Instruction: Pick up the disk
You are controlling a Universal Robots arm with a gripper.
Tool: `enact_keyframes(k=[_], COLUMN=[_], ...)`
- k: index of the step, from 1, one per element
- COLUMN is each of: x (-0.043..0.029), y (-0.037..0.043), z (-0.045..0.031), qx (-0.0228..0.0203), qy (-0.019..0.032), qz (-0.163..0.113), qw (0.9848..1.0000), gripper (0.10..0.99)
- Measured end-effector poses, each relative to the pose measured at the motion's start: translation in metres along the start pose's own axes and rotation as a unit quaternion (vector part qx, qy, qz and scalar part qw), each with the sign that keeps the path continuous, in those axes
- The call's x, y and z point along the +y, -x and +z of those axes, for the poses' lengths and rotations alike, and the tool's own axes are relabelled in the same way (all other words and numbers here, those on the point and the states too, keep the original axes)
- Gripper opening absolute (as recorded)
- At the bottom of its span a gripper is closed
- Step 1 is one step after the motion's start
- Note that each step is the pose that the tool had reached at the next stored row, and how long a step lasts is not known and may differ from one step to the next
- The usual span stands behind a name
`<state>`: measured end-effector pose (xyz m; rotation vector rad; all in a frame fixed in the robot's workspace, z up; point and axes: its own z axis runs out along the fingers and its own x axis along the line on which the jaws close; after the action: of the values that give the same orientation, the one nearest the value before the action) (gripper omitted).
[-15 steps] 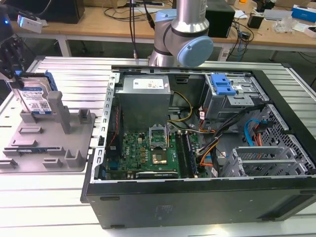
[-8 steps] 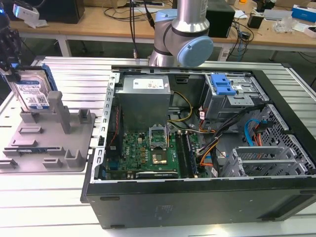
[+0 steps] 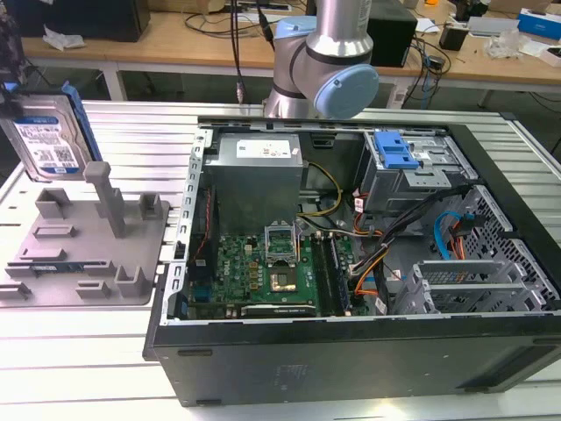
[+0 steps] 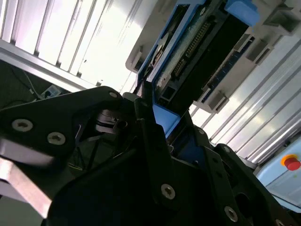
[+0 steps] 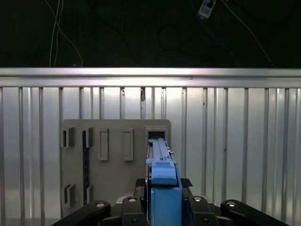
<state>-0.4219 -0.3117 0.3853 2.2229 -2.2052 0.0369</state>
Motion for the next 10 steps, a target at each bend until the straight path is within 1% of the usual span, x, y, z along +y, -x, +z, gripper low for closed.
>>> enact_keyframes(k=[3,4,5,6,7,10], x=[-0.0001,-0.0002,-0.0002,-0.0004,-0.0005,-0.0006], y=[-0.0003,-0.0005,-0.0006,-0.0009,-0.0013,-0.0017], z=[-0.0151,-0.0217,-0.0266,-0.0392,-0.054,-0.0711], qx=[0.0,0.0,0.0,0.0,0.0,0.0], qy=[-0.0001,-0.0001,-0.0002,-0.0001,-0.0002,-0.0003], qz=[0.0,0.0,0.0,0.0,0.0,0.0], qw=[1.0,1.0,1.0,1.0,1.0,1.0], gripper=[0.365,0.365,0.365,0.365,0.365,0.365])
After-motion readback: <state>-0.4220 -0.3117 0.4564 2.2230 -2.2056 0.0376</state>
